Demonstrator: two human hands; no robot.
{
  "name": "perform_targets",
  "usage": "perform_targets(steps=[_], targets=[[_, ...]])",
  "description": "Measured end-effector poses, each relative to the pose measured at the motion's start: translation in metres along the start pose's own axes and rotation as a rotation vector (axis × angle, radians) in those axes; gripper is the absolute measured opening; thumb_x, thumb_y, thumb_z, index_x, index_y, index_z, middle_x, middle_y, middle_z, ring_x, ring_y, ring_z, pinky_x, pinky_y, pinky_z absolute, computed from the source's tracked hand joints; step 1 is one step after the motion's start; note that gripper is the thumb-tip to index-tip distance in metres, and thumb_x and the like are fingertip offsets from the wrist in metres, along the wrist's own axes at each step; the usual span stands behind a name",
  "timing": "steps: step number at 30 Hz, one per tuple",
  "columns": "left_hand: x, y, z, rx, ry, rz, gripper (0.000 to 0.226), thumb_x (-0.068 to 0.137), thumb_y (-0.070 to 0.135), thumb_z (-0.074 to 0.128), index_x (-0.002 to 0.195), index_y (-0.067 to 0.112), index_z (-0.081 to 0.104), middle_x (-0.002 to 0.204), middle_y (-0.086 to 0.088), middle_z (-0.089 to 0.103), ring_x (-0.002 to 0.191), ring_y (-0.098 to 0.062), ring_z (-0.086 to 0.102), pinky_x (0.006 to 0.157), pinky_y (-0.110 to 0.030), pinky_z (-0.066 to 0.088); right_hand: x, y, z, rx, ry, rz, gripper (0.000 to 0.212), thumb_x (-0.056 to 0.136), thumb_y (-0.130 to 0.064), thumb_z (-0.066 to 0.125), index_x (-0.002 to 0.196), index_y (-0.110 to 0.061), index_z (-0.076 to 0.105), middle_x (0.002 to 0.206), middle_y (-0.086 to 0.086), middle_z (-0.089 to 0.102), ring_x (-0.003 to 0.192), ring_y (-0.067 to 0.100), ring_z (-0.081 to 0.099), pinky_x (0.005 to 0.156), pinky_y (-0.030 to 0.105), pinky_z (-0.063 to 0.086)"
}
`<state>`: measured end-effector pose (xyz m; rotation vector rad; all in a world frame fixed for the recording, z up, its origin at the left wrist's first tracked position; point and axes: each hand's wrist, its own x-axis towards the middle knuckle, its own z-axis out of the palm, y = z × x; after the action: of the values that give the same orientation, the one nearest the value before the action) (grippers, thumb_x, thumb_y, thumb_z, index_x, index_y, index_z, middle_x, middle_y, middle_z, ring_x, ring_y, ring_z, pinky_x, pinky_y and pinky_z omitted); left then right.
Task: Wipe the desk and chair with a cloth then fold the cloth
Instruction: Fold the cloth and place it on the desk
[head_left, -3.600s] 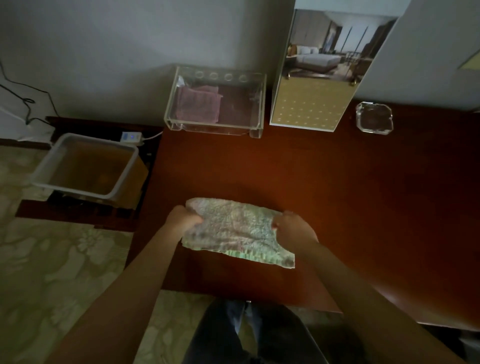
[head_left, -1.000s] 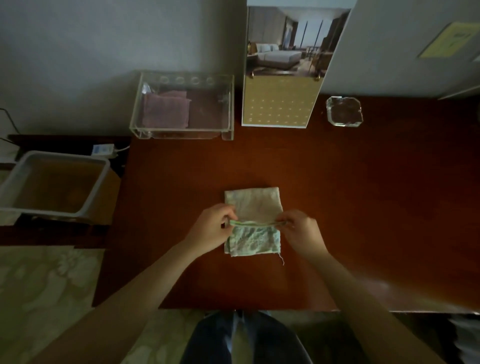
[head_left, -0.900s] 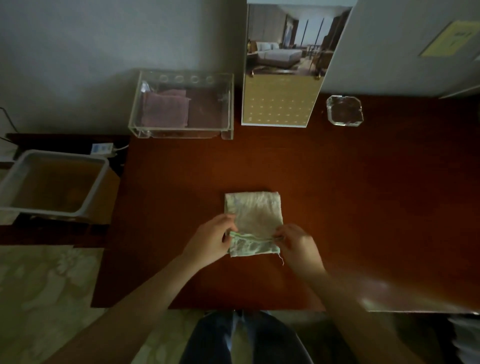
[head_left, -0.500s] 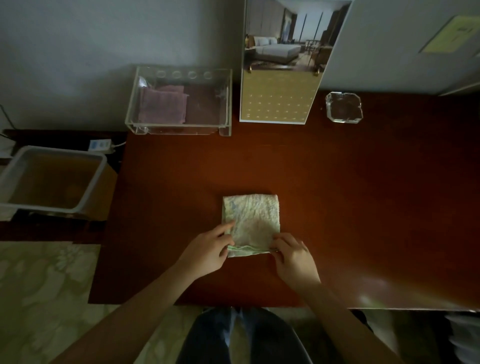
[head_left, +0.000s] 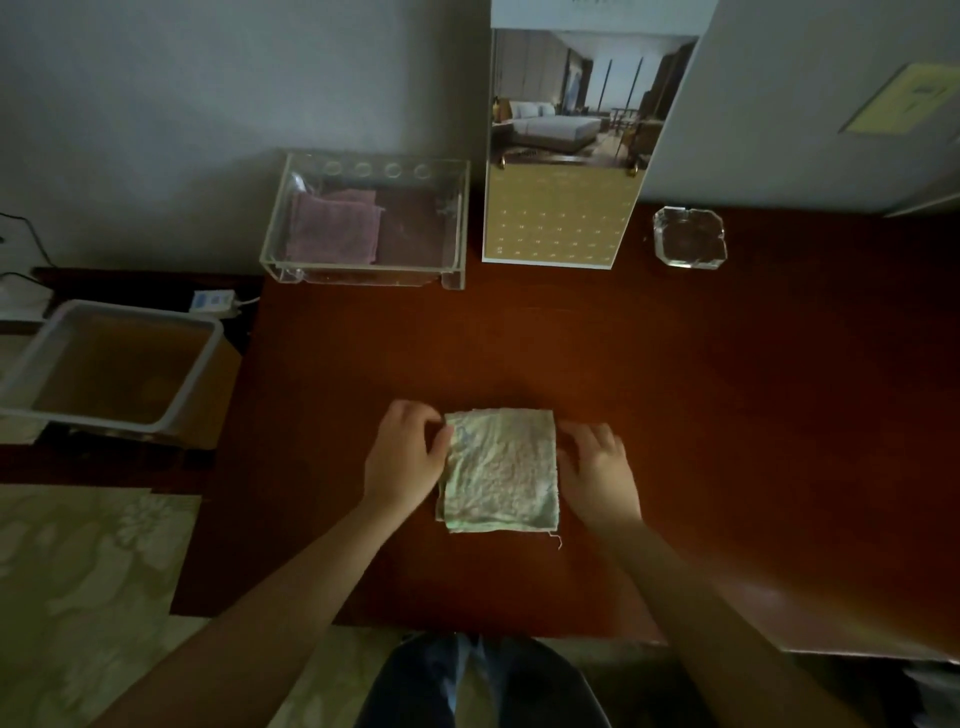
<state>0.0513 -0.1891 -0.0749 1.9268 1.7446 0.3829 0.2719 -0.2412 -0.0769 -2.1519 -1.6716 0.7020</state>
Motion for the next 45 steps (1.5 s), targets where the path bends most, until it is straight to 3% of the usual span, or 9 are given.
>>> perform_targets(steps=[3,7,10,13,16,23,31,39,45], targets=[[0.036,0.010,0.006,-0.218,-0.208,-0.370,0.043,0.082,0.045,0.067,0.110,0.013,0.059,0.109,-0.004,0.057,0.098,-0.018,0.057,0.078,-0.028,0.047,0.042,-0.015,-0.006,-0.001,-0.250,0.186,0.049,0.093,-0.033,0.056,0.137,-0.016,0.043,0.133,0.011,0.040,0.126,0.032,0.034,0.103,0.038,0.033],[0.047,0.022,0.008,-0.253,-0.387,-0.429,0.015,0.088,0.031,0.061,0.080,0.019,0.056,0.083,0.002,0.058,0.083,-0.014,0.055,0.074,-0.033,0.047,0.071,-0.023,-0.006,-0.086,-0.445,0.118,0.032,0.094,-0.035,0.053,0.116,-0.012,0.054,0.117,0.007,0.048,0.114,0.023,0.042,0.091,0.032,0.036],[0.044,0.026,0.005,-0.560,-0.313,-0.445,0.018,0.097,0.032,0.048,0.101,0.015,0.048,0.085,0.002,0.051,0.075,-0.011,0.050,0.062,-0.023,0.041,0.070,-0.023,-0.006,0.373,-0.373,0.206,0.020,0.094,-0.028,0.056,0.103,-0.012,0.048,0.084,-0.001,0.049,0.073,0.010,0.047,0.062,0.025,0.038],[0.043,0.019,0.006,-0.552,-0.205,-0.479,0.029,0.099,0.037,0.043,0.116,0.013,0.044,0.090,0.003,0.052,0.076,-0.009,0.053,0.067,-0.026,0.045,0.069,-0.024,0.000,0.469,-0.281,0.234,0.027,0.092,-0.028,0.060,0.108,-0.011,0.045,0.085,0.001,0.051,0.067,0.010,0.048,0.055,0.023,0.041],[0.044,0.010,0.005,-0.539,-0.176,-0.568,0.043,0.093,0.038,0.055,0.123,0.010,0.041,0.089,0.002,0.055,0.079,-0.011,0.056,0.074,-0.031,0.048,0.076,-0.031,0.006,0.461,-0.289,0.260,0.044,0.087,-0.020,0.066,0.123,-0.013,0.042,0.099,-0.001,0.057,0.076,0.011,0.057,0.062,0.024,0.049],[0.042,0.010,0.005,-0.692,-0.290,-0.538,0.019,0.091,0.022,0.060,0.076,0.011,0.054,0.069,0.002,0.053,0.062,-0.011,0.052,0.058,-0.022,0.038,0.078,-0.039,0.017,0.427,-0.141,0.273,0.032,0.087,-0.015,0.065,0.115,-0.008,0.051,0.097,0.006,0.063,0.069,0.014,0.057,0.058,0.029,0.049],[0.077,-0.020,-0.014,-0.291,-0.199,-0.404,0.042,0.086,0.029,0.066,0.121,0.015,0.047,0.113,-0.001,0.051,0.082,-0.008,0.052,0.057,-0.015,0.037,0.089,-0.068,0.024,0.189,0.069,0.327,0.052,0.080,0.005,0.054,0.130,-0.007,0.044,0.127,0.015,0.045,0.117,0.034,0.039,0.098,0.042,0.036],[0.150,-0.054,-0.079,-1.002,-0.066,-0.806,0.036,0.094,0.011,0.055,0.129,0.007,0.049,0.121,-0.011,0.058,0.100,-0.020,0.057,0.085,-0.033,0.046,0.089,-0.127,0.037,-0.268,-0.113,-0.180,0.023,0.092,-0.028,0.055,0.109,-0.012,0.055,0.102,0.005,0.058,0.093,0.024,0.057,0.070,0.032,0.048],[0.194,-0.062,-0.095,-1.449,-0.095,-0.935,0.026,0.093,0.012,0.055,0.119,0.008,0.052,0.129,-0.012,0.052,0.125,-0.024,0.048,0.098,-0.036,0.038,0.045,-0.126,0.054,-0.448,-0.506,-0.155,0.060,0.090,-0.043,0.057,0.140,-0.018,0.036,0.149,0.003,0.028,0.127,0.022,0.037,0.102,0.034,0.038]])
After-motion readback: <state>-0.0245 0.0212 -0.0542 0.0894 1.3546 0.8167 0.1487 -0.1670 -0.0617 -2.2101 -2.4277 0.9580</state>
